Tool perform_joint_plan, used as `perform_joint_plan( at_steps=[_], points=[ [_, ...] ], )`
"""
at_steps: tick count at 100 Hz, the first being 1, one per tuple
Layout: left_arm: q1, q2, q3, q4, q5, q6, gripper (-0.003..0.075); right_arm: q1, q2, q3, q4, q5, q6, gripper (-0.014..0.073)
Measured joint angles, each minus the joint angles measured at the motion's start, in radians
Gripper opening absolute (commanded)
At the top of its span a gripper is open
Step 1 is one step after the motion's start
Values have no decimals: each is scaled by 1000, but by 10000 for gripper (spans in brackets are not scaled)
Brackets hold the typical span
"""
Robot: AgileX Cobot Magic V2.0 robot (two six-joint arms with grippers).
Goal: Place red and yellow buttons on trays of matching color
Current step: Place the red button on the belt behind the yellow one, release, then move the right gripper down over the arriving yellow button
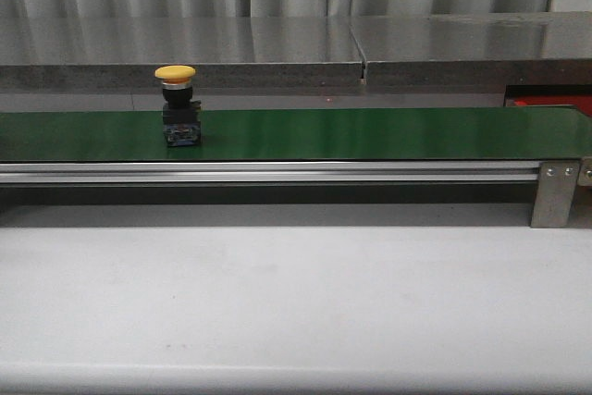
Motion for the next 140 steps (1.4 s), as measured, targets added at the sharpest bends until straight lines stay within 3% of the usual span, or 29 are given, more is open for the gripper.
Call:
perform_joint_plan(
  at_steps=[53, 100, 119, 140],
  points=[
    [-139, -312, 42, 0, 57, 0, 659, 0, 0, 0, 0, 0, 0, -117],
    [-240, -824, 446, -9, 19, 0, 641, 0, 0, 0, 0, 0, 0, -117],
    [-249, -1029, 609, -28, 19, 0, 529, 0, 0, 0, 0, 0, 0, -117],
    [-249, -1227, 742, -45, 27, 0, 232, 0, 0, 0, 0, 0, 0, -117]
  ],
)
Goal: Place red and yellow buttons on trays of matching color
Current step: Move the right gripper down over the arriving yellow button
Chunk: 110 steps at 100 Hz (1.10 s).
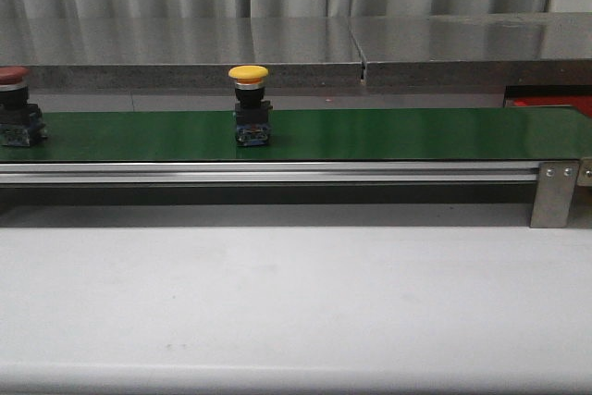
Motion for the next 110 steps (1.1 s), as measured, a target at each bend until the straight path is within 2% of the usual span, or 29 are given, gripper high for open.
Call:
perform_joint_plan(
  at_steps=[14, 24, 31, 40, 57, 64, 70, 89, 110],
  points=[
    [0, -75, 41, -2, 3, 0, -15, 0, 0, 0, 0, 0, 0, -117],
    [0, -89, 45, -2, 5, 0, -19, 0, 0, 0, 0, -5, 0, -110],
    [0, -91, 45, -3, 5, 0, -19, 0, 0, 0, 2, -9, 0, -62],
    [0, -91, 45, -5, 5, 0, -19, 0, 0, 0, 4, -7, 0, 83],
    [0, -91, 46, -5, 5, 0, -19, 0, 0, 0, 10, 9, 0, 507],
    [0, -91, 46, -5, 5, 0, -19, 0, 0, 0, 19, 11, 0, 622],
    [0, -91, 46, -5, 5, 0, -19, 0, 0, 0, 28, 11, 0, 593],
    [0, -91, 46, -5, 5, 0, -19, 0, 2, -10, 39, 33, 0, 591],
    [0, -91, 46, -5, 5, 0, -19, 0, 117, -146, 39, 106, 0, 591]
  ],
)
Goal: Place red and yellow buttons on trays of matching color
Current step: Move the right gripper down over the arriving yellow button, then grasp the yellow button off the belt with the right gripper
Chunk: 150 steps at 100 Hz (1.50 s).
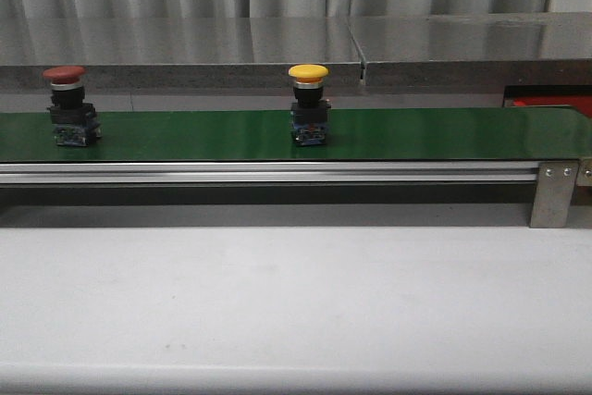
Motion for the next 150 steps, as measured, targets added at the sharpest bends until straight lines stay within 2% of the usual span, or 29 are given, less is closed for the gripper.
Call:
perform_joint_plan(
  at_steps=[33, 72, 98, 138, 145, 150],
  points=[
    [0, 0, 0, 0, 0, 0, -19, 14, 366, -253, 2, 92, 0, 589],
    [0, 0, 0, 0, 0, 0, -19, 168, 690, -460, -32, 91, 0, 589],
    [0, 0, 0, 0, 0, 0, -19, 228, 841, -562, -75, 75, 0, 589],
    [0, 0, 0, 0, 0, 0, -19, 229, 1020, -703, -86, 47, 0, 585],
    [0, 0, 0, 0, 0, 0, -19, 229, 1040, -717, -88, 44, 0, 570],
    [0, 0, 0, 0, 0, 0, -19, 229, 1051, -727, -92, 42, 0, 525]
  ],
)
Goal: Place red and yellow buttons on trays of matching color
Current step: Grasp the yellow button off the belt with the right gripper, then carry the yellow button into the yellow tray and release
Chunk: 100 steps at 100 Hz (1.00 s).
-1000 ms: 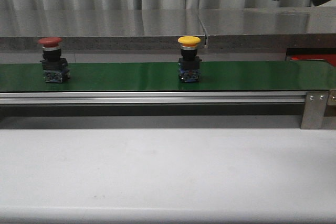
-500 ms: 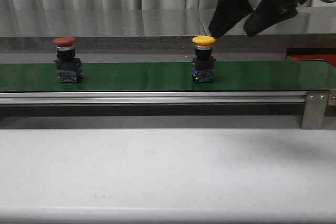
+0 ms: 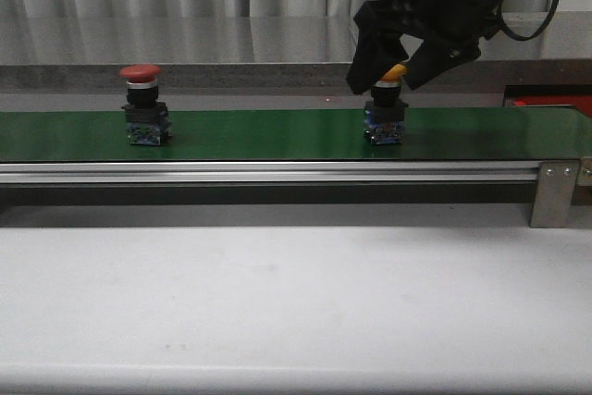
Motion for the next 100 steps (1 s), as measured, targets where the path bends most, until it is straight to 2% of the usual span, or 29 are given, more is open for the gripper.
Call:
perform_joint_plan(
  at_steps=[12, 22, 42, 56, 77, 100],
  points=[
    [0, 0, 0, 0, 0, 0, -19, 0, 14, -3, -11, -7, 0, 337],
    [0, 0, 0, 0, 0, 0, -19, 0, 15, -3, -15, -7, 0, 257],
    [0, 0, 0, 0, 0, 0, -19, -4, -6, -3, -19, 32, 0, 256],
    [0, 0, 0, 0, 0, 0, -19, -47, -76, -3, -29, 84, 40, 256],
    [0, 0, 0, 0, 0, 0, -19, -173, -207, 21, -54, 178, 100, 255],
    [0, 0, 0, 0, 0, 0, -19, -338, -386, 220, -61, 185, 110, 255]
  ],
)
